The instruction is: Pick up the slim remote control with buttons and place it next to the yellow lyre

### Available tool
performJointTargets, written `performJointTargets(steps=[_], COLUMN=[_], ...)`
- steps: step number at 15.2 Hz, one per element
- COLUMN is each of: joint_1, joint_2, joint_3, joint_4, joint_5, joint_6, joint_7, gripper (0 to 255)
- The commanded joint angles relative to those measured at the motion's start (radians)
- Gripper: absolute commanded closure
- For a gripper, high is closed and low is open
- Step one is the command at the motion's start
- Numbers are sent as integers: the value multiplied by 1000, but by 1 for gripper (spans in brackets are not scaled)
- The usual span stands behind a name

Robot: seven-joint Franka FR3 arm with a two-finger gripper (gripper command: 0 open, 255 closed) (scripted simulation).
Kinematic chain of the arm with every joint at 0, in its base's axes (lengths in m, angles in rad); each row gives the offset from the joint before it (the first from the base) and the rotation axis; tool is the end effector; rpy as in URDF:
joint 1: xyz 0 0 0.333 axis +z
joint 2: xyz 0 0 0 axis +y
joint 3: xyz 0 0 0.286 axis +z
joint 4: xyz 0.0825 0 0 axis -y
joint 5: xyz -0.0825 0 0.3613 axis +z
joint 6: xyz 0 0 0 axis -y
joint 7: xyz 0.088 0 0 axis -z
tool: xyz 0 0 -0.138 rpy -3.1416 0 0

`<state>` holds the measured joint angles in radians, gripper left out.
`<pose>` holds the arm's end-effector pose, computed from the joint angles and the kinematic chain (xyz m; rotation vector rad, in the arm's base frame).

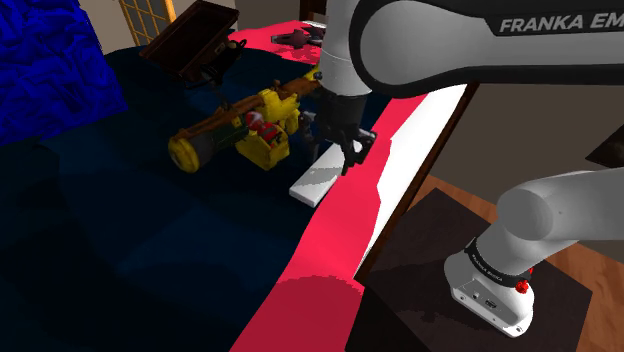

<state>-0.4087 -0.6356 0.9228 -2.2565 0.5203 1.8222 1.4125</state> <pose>0.3365 0.2779 0.4424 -2.6303 1.6801 -0.0039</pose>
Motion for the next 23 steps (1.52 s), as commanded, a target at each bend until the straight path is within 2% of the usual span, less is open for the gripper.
performJointTargets(steps=[1, 18, 23], joint_1=[-1, -19, -81], joint_2=[-1, 20, 93], joint_3=[-12, -87, -122], joint_4=[23, 242, 253], joint_5=[-7, -67, -128], joint_6=[-26, -233, -203], joint_7=[2, 31, -56], gripper=[255, 255, 255])
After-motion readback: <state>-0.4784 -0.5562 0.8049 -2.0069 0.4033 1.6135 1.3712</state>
